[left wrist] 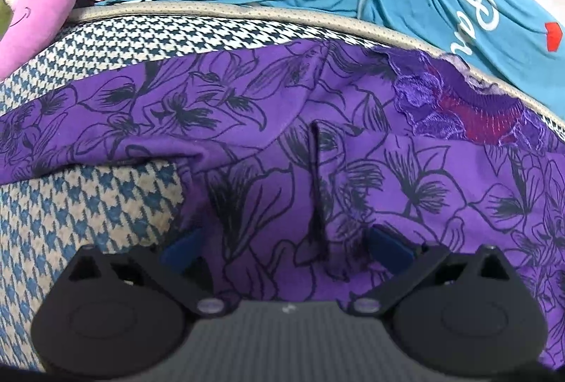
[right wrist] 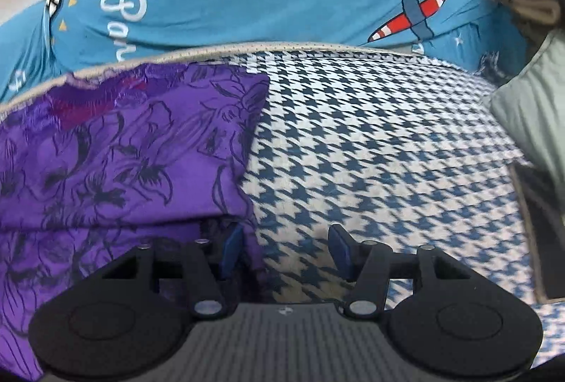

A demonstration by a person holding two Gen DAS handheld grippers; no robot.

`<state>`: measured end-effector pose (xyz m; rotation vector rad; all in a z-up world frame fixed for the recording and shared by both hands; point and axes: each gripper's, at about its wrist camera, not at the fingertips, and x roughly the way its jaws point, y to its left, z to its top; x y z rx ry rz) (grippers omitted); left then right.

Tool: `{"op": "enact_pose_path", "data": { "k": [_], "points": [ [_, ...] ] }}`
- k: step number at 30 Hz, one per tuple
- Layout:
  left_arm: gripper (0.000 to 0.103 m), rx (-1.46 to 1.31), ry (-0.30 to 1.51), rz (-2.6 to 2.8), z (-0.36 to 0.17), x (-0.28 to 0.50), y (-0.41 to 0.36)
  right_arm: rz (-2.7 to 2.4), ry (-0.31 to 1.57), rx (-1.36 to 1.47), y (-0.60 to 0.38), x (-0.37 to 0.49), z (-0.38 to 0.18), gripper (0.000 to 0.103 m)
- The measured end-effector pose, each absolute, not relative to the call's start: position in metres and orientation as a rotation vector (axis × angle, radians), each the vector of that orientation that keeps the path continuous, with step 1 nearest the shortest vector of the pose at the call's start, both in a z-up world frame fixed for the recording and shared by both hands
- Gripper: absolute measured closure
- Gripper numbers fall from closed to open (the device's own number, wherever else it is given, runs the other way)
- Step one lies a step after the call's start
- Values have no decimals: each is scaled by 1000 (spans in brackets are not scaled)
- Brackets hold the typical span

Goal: Fold clothes

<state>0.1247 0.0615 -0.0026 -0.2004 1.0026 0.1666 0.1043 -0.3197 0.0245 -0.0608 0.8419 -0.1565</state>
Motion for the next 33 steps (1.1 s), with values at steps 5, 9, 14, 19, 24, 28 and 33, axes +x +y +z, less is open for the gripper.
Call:
{"op": "enact_pose_path", "data": {
  "k": [5, 9, 14, 19, 24, 28, 33],
  "points": [
    [0, -218, 993, 176, 2, 122, 67, -154, 782, -27, -317, 95, 41, 49],
    [0, -212, 986, 187, 4, 120, 69, -82, 745, 17, -302, 94, 49, 49],
    [0, -233, 985, 191, 4, 118, 76, -17, 736, 26, -277, 96, 47, 48],
    [0, -268, 981, 202, 5, 114, 88, 23, 745, 80, -264, 100, 42, 47],
    [0, -303, 986, 228, 5, 110, 105, 50, 752, 97, -245, 105, 38, 47],
    [0, -327, 989, 256, 5, 108, 118, 79, 752, 83, -229, 108, 36, 46],
    [0, -337, 992, 292, 4, 105, 132, 104, 761, 71, -210, 112, 29, 43]
  ]
}}
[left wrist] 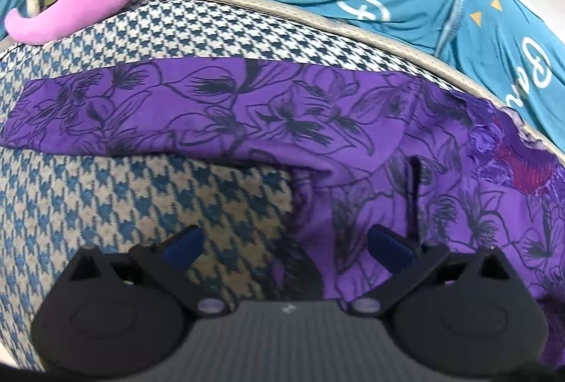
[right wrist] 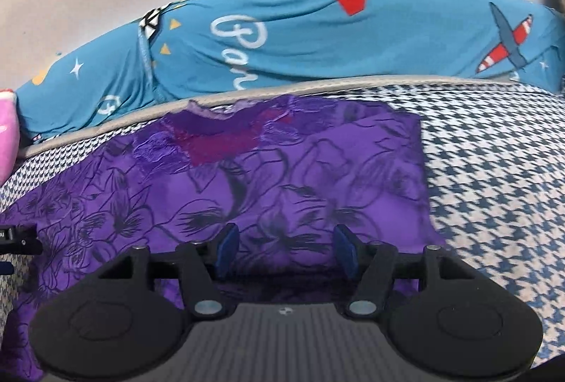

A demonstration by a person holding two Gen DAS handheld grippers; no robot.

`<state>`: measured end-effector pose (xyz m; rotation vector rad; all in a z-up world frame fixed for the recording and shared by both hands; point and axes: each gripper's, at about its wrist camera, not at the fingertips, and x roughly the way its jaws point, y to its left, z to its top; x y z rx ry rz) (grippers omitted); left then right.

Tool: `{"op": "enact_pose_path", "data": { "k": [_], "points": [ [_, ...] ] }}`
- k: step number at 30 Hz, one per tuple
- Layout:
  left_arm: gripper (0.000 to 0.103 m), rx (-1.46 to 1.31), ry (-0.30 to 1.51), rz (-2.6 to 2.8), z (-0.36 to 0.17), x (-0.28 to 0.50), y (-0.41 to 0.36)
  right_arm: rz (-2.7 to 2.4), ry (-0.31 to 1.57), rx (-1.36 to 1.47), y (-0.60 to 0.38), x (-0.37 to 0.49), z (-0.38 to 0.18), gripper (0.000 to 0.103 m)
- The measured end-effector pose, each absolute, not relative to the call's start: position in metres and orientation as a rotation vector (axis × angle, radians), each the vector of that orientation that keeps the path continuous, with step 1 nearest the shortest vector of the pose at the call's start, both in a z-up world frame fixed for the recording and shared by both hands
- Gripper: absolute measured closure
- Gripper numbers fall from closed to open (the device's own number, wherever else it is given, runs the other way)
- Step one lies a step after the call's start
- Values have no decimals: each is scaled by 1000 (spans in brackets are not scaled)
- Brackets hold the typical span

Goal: Fold clothes

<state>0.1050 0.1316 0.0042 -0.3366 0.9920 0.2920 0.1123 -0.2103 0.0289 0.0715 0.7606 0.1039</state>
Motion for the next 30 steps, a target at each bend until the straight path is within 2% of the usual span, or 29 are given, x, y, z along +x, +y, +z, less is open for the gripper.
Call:
{"op": "enact_pose_path", "data": {
  "k": [11, 17, 26, 30],
  "points": [
    [0, -313, 992, 332, 3, 102, 148, 124, 788, 59, -187, 121, 16, 40],
    [0, -291, 989, 347, 2, 98, 155, 95, 843, 36, -179, 128, 4, 35],
    [0, -294, 1027, 370, -5, 96, 168, 80, 871, -85, -155, 128, -7, 11],
    [0, -326, 1059, 371, -11, 95, 174, 75, 891, -110, -149, 130, -10, 3]
  ]
}}
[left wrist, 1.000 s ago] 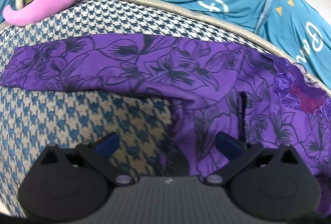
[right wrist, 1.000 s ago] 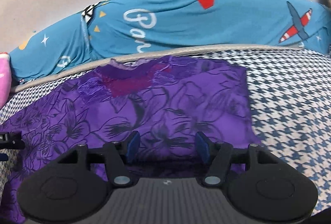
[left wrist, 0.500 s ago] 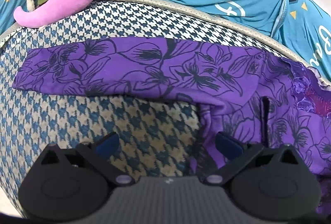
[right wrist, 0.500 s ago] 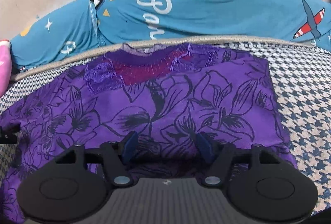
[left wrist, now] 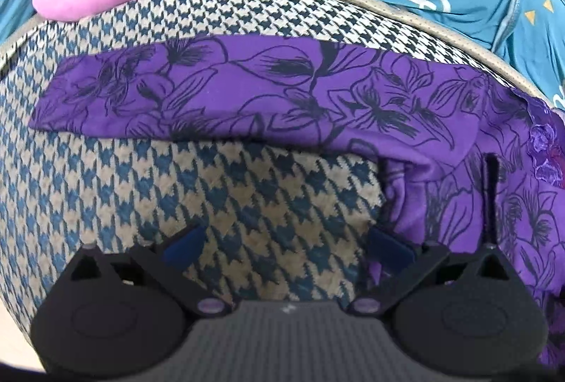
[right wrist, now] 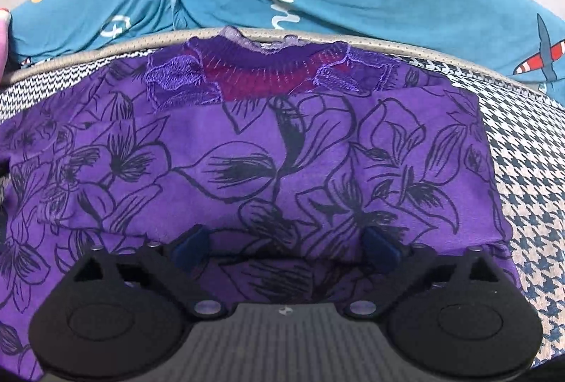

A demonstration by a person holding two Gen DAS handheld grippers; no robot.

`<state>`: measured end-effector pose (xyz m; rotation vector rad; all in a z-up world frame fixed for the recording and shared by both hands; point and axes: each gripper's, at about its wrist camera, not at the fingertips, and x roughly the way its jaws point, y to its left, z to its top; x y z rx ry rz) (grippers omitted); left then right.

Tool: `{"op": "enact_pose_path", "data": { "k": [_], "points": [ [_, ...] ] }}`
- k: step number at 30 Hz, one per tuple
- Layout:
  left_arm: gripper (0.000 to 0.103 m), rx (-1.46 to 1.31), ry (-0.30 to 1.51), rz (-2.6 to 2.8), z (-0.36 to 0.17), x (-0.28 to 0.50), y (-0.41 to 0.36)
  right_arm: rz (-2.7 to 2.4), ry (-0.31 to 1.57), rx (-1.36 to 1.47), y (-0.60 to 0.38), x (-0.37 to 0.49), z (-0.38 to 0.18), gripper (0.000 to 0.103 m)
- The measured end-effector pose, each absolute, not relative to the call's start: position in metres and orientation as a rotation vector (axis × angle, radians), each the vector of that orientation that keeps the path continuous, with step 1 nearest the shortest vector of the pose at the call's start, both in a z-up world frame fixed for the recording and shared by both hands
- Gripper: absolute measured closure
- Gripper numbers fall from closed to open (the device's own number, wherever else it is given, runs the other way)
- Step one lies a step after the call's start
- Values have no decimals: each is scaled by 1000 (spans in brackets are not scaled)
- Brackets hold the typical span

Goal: Fold clothes

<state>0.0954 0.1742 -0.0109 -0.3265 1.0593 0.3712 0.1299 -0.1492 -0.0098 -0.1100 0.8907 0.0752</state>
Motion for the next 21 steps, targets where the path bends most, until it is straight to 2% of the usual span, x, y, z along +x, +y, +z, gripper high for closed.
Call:
{"op": "enact_pose_path", "data": {
  "k": [3, 13, 21],
  "points": [
    [0, -320, 1060, 370, -11, 95, 174, 65, 904, -116, -146, 131, -11, 0],
    [0, -239, 1099, 367, -15, 99, 166, 38, 939, -104, -144, 132, -10, 0],
    [0, -231, 1100, 368, -15, 100, 165, 1, 1056, -73, -142, 139, -10, 0]
  ]
}}
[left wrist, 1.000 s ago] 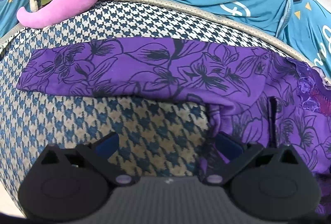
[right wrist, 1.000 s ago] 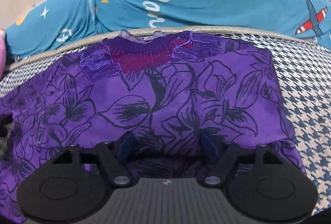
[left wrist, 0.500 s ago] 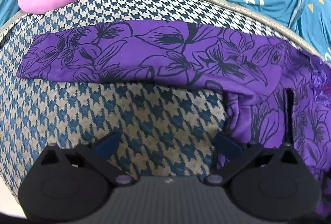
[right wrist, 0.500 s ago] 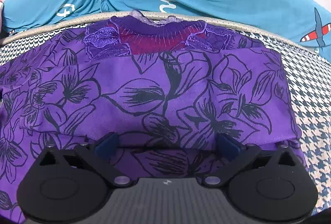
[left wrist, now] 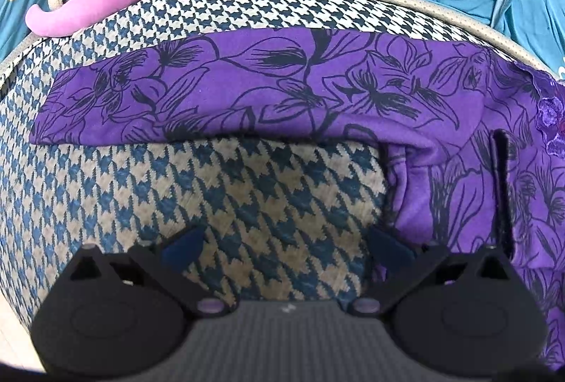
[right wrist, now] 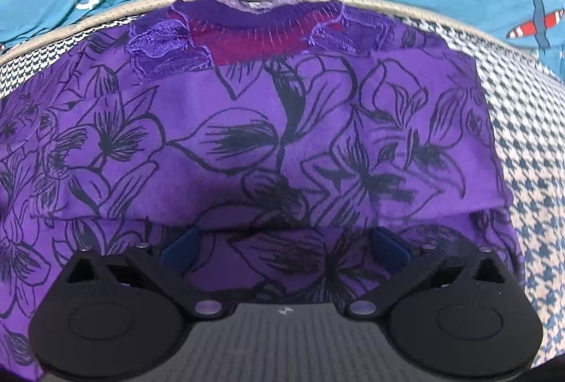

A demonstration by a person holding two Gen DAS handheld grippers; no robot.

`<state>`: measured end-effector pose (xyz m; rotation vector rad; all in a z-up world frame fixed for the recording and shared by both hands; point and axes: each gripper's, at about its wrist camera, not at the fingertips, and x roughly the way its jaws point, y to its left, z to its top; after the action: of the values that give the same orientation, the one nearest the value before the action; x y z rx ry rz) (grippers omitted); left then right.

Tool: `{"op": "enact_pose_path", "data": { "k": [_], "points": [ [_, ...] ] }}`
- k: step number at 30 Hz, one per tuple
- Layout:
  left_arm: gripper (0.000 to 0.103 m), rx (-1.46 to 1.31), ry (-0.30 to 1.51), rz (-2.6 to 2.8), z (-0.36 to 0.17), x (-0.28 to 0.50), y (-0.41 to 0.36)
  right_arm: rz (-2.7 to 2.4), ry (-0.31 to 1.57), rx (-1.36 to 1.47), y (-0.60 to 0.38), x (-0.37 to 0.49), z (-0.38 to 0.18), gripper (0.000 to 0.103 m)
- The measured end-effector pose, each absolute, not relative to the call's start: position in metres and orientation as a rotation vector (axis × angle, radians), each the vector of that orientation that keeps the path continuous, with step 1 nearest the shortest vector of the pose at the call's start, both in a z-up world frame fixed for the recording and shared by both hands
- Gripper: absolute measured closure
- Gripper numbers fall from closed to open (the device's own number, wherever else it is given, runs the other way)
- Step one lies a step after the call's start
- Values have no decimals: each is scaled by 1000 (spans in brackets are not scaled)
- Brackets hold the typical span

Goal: Fold clothes

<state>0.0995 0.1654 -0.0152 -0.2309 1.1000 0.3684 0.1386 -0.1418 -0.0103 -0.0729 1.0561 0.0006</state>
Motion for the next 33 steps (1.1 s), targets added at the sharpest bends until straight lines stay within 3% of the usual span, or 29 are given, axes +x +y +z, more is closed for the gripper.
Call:
{"op": "enact_pose_path", "data": {
  "k": [11, 17, 33],
  "points": [
    [0, -240, 1087, 369, -15, 98, 166, -48, 1082, -32, -142, 126, -13, 0],
    [0, -236, 1071, 373, -15, 95, 163, -70, 1001, -32, -140, 112, -18, 0],
    [0, -270, 1064, 369, -7, 91, 170, -63, 945, -195, -120, 110, -5, 0]
  ]
}}
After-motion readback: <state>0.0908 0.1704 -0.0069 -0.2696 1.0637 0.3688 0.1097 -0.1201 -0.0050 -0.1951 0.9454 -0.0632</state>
